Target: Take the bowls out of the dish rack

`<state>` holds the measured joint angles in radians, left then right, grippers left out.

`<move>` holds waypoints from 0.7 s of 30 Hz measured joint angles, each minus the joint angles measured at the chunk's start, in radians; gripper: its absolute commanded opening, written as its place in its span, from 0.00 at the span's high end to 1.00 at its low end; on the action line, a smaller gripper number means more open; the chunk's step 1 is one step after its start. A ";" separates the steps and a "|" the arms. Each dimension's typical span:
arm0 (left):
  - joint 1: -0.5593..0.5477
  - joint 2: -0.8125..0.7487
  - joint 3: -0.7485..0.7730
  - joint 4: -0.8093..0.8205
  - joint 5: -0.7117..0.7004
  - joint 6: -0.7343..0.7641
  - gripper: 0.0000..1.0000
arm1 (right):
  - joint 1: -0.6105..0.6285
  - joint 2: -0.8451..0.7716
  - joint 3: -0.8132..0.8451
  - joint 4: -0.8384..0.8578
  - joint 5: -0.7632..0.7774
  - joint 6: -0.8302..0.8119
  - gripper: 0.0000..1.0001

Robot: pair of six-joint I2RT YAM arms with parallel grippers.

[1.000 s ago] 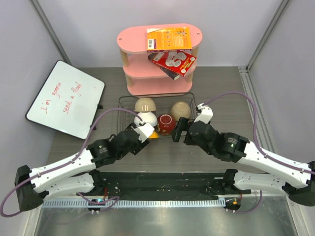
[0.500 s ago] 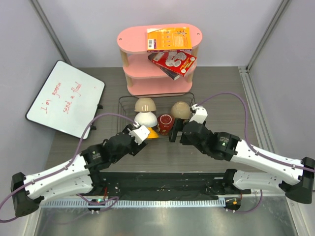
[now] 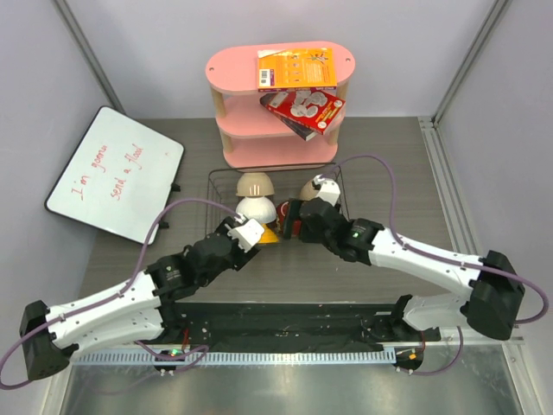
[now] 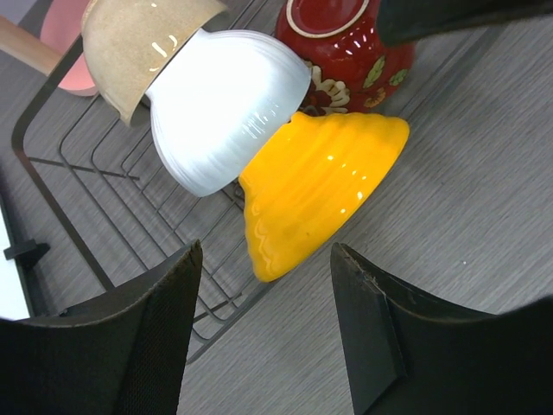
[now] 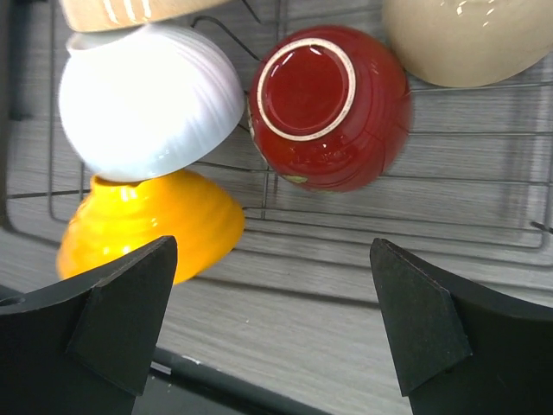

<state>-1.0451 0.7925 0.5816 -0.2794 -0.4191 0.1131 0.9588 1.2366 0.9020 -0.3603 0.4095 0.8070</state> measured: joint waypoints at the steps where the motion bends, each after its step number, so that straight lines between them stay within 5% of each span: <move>1: 0.000 0.003 0.000 0.003 -0.007 0.000 0.38 | -0.005 0.025 0.000 0.012 -0.011 -0.001 0.00; 13: 0.000 0.071 -0.002 0.025 -0.042 0.005 0.40 | -0.027 0.177 0.003 0.167 -0.111 -0.007 0.05; 21: -0.001 0.107 -0.002 0.039 -0.072 0.036 0.43 | -0.031 0.202 -0.004 0.229 -0.165 0.006 0.27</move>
<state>-1.0462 0.8993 0.5800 -0.2401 -0.4908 0.1493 0.9276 1.4387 0.8978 -0.1310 0.2443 0.8135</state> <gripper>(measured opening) 0.583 0.818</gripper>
